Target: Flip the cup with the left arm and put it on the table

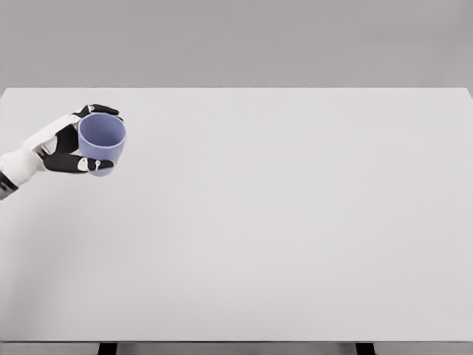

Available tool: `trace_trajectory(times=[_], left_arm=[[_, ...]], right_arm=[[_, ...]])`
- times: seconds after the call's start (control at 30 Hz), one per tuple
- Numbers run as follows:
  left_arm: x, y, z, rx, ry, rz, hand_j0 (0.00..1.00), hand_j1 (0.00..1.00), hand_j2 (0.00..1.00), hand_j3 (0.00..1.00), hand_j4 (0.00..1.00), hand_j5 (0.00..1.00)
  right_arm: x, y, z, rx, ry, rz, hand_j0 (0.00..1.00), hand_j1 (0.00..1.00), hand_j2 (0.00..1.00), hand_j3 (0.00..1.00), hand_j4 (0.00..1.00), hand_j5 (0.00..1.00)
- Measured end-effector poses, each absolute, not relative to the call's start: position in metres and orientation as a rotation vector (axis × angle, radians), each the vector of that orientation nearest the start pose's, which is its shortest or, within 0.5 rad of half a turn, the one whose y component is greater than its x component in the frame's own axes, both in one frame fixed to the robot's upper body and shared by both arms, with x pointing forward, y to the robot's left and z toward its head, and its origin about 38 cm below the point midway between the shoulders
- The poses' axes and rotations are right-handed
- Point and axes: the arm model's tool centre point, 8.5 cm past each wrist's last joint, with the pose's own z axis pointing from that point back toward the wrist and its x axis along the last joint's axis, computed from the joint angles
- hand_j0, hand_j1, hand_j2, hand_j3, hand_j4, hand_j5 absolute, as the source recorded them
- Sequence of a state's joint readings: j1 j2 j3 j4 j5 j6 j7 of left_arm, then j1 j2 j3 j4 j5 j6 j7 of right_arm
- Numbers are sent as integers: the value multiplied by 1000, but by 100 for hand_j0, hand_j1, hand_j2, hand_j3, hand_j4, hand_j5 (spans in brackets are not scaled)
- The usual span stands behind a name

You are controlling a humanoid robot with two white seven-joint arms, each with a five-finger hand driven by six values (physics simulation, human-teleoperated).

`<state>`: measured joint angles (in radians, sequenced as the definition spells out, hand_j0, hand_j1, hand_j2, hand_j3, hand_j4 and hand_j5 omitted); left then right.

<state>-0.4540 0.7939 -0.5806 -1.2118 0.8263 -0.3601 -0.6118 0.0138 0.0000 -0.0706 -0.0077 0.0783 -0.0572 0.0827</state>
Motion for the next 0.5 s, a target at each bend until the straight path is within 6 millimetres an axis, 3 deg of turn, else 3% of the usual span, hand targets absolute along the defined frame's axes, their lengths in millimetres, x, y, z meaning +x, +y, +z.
trace_trajectory(times=[0.23,0.5], left_arm=[[443,341,122,-536,-1486,-580,52,52,52,52,52,52],[444,327,112,-575,-1475,-539,61,61,61,61,61,61]], right_arm=[[0,-265,-262,-5,-50,12,100,100,100,100,100,100],[0,-265,-262,-5,-50,12,100,100,100,100,100,100]])
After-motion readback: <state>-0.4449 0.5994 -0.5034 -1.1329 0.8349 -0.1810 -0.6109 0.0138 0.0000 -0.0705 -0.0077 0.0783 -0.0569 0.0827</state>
